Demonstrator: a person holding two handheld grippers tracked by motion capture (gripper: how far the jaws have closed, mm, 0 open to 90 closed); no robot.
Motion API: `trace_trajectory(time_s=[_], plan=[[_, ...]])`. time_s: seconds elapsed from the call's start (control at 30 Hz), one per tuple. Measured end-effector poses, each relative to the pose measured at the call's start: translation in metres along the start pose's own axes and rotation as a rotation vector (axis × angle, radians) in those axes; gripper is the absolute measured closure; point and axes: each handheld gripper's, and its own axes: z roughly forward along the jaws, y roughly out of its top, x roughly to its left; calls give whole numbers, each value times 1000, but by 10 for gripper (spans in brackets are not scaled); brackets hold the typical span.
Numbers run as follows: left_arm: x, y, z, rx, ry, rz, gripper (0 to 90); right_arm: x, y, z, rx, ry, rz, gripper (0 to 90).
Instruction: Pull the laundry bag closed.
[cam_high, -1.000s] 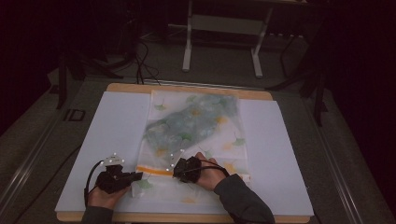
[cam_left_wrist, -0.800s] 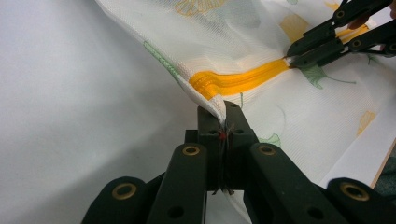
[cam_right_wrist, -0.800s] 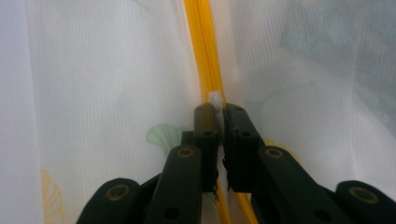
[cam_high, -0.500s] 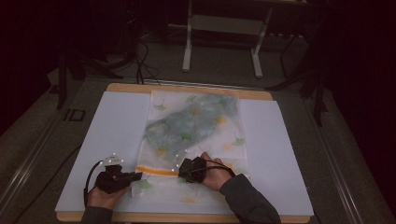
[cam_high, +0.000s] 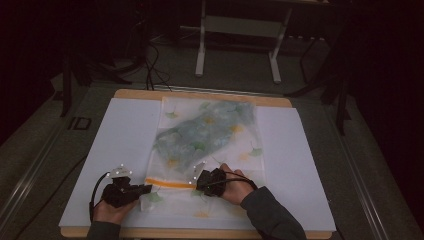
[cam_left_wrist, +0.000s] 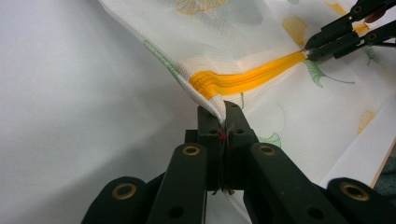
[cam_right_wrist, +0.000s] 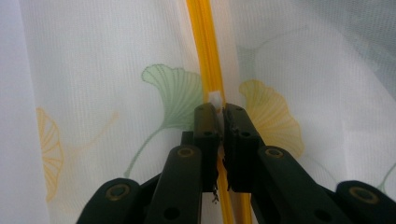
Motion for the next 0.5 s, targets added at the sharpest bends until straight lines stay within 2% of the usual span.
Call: trace_trajectory(time_s=[0.5], plan=[[2, -1, -1, -1, -2, -1, 883, -2, -14, -4, 15, -10, 7, 848]])
